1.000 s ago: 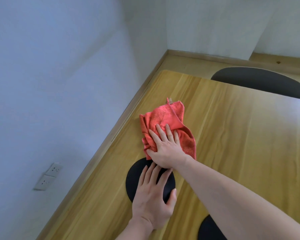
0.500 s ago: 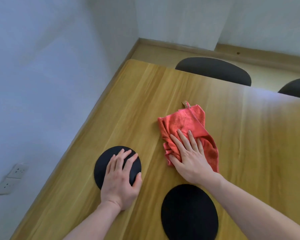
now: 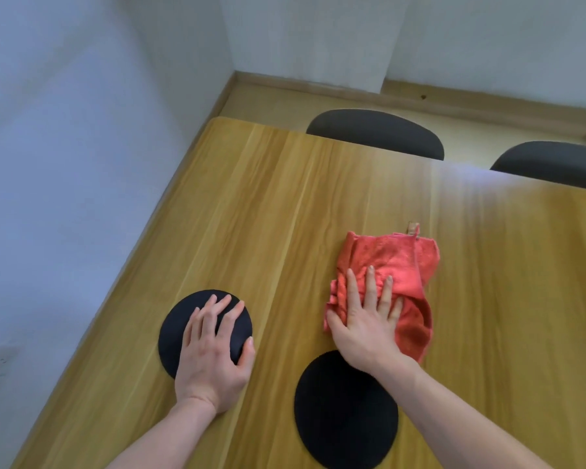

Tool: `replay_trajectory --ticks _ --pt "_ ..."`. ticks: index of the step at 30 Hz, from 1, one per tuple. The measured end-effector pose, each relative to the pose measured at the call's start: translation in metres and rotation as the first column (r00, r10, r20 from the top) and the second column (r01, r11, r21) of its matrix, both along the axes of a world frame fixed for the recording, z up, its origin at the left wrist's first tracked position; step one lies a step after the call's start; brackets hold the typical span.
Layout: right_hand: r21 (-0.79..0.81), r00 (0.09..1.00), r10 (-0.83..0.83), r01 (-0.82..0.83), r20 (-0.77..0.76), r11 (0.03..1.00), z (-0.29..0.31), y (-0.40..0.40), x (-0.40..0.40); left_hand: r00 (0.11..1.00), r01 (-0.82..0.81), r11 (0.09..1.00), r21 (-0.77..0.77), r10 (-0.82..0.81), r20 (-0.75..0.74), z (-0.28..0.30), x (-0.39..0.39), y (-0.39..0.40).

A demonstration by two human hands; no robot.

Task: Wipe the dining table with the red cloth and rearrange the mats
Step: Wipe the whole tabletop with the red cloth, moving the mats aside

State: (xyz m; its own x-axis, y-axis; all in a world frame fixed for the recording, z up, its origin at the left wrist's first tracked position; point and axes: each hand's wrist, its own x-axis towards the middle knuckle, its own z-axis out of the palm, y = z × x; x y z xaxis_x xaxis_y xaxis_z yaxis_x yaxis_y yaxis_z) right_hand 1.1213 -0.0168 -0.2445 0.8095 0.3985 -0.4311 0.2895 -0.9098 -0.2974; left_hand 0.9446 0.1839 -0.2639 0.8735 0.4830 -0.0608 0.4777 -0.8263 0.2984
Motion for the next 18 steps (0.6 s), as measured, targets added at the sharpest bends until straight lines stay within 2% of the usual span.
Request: replay_trajectory --ticks 7,14,18 --pt "0.077 0.991 0.133 -0.132 -0.011 0.988 0.0 0.027 -0.029 1.0 -0.008 1.0 0.004 0.008 0.007 0.002 0.002 -0.002" --pt "0.144 0.98 0.194 -0.198 0.041 0.97 -0.004 -0.009 -0.021 1.0 -0.013 1.0 -0.005 0.013 0.024 0.002 0.001 -0.008" --pt "0.152 0.986 0.16 -0.167 0.055 0.974 -0.004 -0.045 -0.009 1.0 -0.022 1.0 -0.004 0.022 0.017 0.003 0.001 -0.006"
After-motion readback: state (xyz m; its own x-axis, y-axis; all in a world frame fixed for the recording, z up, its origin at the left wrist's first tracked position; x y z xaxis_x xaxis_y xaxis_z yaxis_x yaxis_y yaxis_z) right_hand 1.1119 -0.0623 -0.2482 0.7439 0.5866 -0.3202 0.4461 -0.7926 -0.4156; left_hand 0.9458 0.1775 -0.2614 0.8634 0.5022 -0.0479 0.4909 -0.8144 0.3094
